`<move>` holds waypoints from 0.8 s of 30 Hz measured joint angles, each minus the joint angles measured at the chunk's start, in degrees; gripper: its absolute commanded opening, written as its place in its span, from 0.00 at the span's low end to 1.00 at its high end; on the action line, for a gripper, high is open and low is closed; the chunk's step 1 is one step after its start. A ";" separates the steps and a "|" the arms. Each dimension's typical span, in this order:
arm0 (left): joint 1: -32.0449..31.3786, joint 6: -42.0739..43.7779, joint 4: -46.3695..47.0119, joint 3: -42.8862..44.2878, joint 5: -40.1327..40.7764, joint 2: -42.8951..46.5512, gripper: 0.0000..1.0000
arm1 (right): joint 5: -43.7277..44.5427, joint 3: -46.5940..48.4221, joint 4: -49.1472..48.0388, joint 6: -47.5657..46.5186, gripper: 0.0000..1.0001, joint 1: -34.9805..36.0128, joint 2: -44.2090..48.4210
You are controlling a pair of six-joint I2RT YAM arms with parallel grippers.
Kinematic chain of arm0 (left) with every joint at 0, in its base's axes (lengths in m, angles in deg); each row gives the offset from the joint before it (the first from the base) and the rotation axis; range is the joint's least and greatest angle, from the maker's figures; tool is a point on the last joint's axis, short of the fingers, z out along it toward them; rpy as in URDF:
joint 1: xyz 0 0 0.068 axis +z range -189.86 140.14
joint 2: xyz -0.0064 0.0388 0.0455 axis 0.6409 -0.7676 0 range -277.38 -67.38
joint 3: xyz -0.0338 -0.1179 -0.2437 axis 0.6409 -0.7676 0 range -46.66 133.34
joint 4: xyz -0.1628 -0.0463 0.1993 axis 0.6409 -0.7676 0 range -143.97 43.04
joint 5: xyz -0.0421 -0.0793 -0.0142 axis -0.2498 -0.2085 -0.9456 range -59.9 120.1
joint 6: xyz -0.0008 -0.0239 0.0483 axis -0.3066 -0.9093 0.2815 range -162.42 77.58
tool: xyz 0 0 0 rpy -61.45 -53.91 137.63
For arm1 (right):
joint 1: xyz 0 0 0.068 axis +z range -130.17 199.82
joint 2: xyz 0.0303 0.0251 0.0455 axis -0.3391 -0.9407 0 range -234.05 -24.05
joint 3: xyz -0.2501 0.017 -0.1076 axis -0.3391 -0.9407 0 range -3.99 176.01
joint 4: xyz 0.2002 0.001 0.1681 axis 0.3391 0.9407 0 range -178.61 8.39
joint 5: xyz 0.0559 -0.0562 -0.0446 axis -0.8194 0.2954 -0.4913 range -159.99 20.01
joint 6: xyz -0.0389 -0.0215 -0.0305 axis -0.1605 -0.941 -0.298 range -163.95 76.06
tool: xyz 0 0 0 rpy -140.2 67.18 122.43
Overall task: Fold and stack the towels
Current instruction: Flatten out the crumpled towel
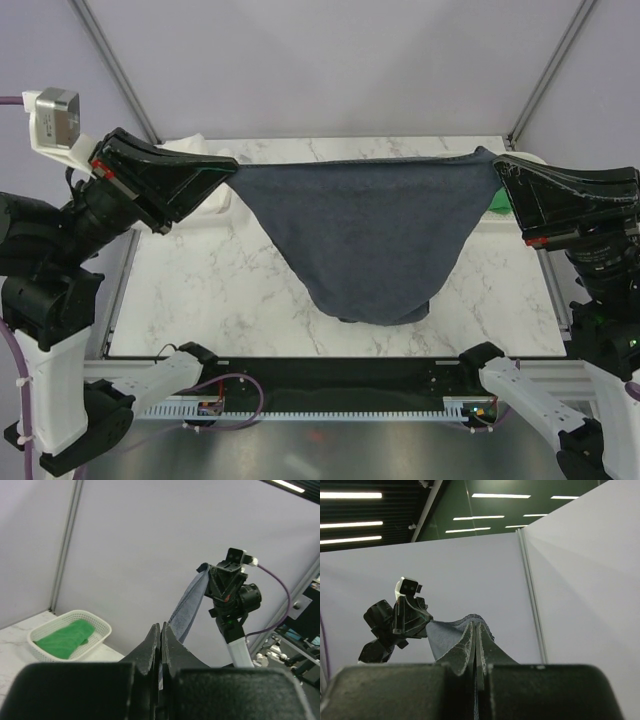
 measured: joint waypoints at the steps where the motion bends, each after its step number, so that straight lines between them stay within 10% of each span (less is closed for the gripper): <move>1: 0.00 -0.83 0.20 0.94 -0.42 -0.20 0.02 | -0.22 0.20 -0.33 0.61 0.00 0.00 -0.04; 16: 0.04 -4.76 1.09 1.42 0.37 -2.03 0.02 | 0.76 0.00 -3.65 3.08 0.00 -0.42 -1.90; 24: 1.03 9.38 -5.25 20.68 17.29 -25.11 0.02 | 9.53 9.88 -4.42 -8.00 0.00 -0.92 -24.81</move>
